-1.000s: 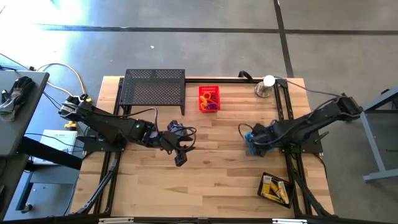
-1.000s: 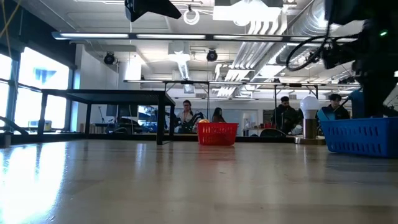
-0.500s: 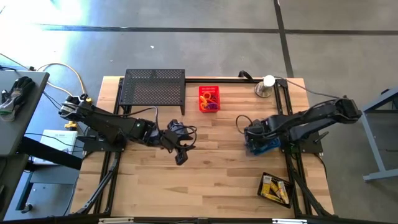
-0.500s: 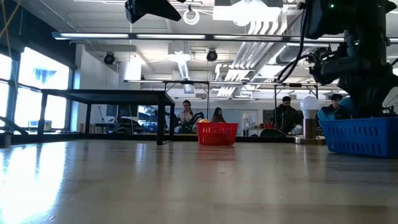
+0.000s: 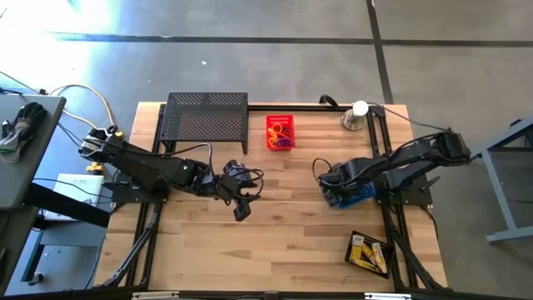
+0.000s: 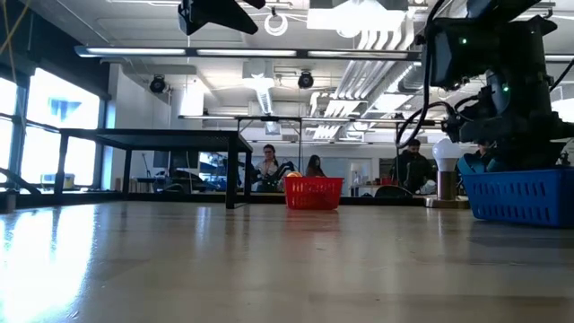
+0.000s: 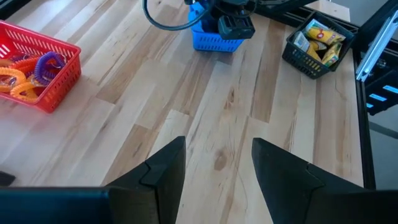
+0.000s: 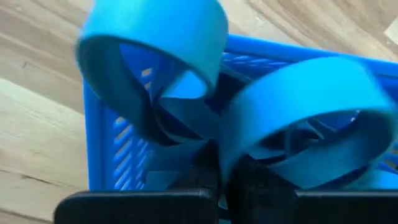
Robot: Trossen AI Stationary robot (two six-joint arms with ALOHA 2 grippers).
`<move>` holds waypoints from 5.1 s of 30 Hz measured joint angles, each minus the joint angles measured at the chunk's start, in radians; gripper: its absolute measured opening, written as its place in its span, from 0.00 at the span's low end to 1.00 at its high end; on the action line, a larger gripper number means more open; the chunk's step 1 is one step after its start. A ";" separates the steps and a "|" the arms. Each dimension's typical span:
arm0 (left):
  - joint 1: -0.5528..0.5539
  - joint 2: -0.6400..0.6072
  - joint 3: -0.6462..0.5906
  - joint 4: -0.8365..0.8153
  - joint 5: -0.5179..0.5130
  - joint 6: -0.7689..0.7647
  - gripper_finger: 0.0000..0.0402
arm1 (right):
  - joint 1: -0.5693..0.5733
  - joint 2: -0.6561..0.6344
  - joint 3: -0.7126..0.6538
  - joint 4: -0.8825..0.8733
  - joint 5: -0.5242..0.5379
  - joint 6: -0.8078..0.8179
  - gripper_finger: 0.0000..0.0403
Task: Pick & Place Office Desk Supplies
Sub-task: Put the blue rubber band into the blue bin, then put the blue bin containing the rubber bands on the shelf
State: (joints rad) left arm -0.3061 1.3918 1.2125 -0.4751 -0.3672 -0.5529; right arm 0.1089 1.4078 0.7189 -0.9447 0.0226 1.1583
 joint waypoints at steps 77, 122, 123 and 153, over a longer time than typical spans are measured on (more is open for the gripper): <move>-0.059 0.000 0.000 -0.083 0.037 -0.099 0.45 | 0.170 -0.374 0.026 0.163 -0.047 -0.112 0.41; -0.096 0.128 0.000 0.020 -0.017 -0.095 0.45 | 0.319 -0.116 0.026 0.214 0.213 0.042 0.41; -0.096 0.128 0.000 0.020 -0.014 -0.097 0.45 | 0.309 -0.110 0.026 0.217 0.211 0.041 0.41; -0.080 0.128 0.000 -0.006 0.009 -0.090 0.45 | 0.256 -0.140 0.026 0.142 0.258 0.025 0.41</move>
State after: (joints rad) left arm -0.3862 1.5196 1.2121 -0.4809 -0.3580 -0.6426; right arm 0.3645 1.2681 0.7452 -0.8031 0.2807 1.1836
